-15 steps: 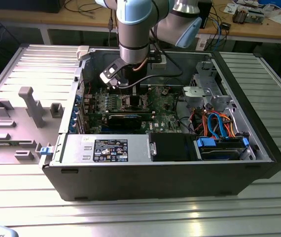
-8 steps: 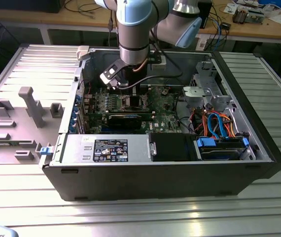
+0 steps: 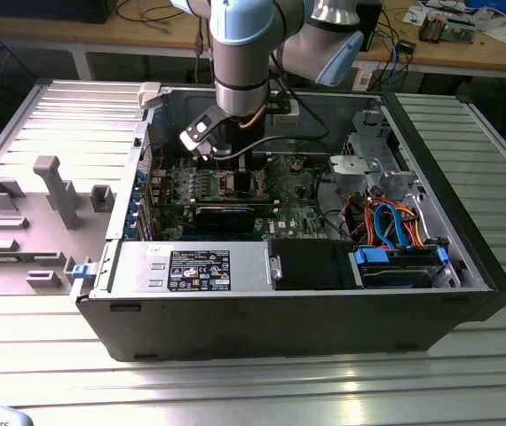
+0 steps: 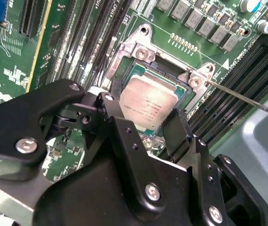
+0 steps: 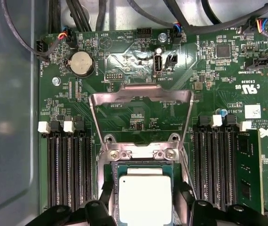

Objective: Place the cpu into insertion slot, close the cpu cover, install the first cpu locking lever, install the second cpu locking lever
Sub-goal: 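Place the cpu into insertion slot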

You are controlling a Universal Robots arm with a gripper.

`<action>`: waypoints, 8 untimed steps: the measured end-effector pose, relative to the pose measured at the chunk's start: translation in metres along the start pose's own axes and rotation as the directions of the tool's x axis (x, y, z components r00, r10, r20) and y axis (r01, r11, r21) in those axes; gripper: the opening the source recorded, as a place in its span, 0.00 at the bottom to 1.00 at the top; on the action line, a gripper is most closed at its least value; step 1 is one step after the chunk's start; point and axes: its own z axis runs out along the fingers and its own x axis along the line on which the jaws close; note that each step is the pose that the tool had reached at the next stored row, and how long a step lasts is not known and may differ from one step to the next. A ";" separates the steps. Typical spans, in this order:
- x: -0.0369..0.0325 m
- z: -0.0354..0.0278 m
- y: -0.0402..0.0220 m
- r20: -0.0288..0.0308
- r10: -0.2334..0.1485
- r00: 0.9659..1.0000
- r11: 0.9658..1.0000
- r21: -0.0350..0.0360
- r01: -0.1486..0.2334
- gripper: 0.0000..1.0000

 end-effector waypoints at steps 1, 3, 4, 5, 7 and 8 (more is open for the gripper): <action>0.0000 0.0000 0.0000 0.000 0.000 1.000 1.000 0.000 0.000 0.61; 0.0002 0.0000 0.0000 0.000 -0.002 1.000 1.000 0.000 0.002 0.61; 0.0003 -0.0001 0.0000 0.001 -0.002 1.000 1.000 0.000 0.002 0.61; 0.0003 -0.0001 0.0000 0.001 -0.002 1.000 1.000 0.000 0.002 0.61; 0.0004 0.0000 0.0000 0.000 -0.003 1.000 1.000 0.000 0.003 0.61; 0.0006 0.0000 0.0000 0.000 -0.003 1.000 1.000 0.000 0.003 0.61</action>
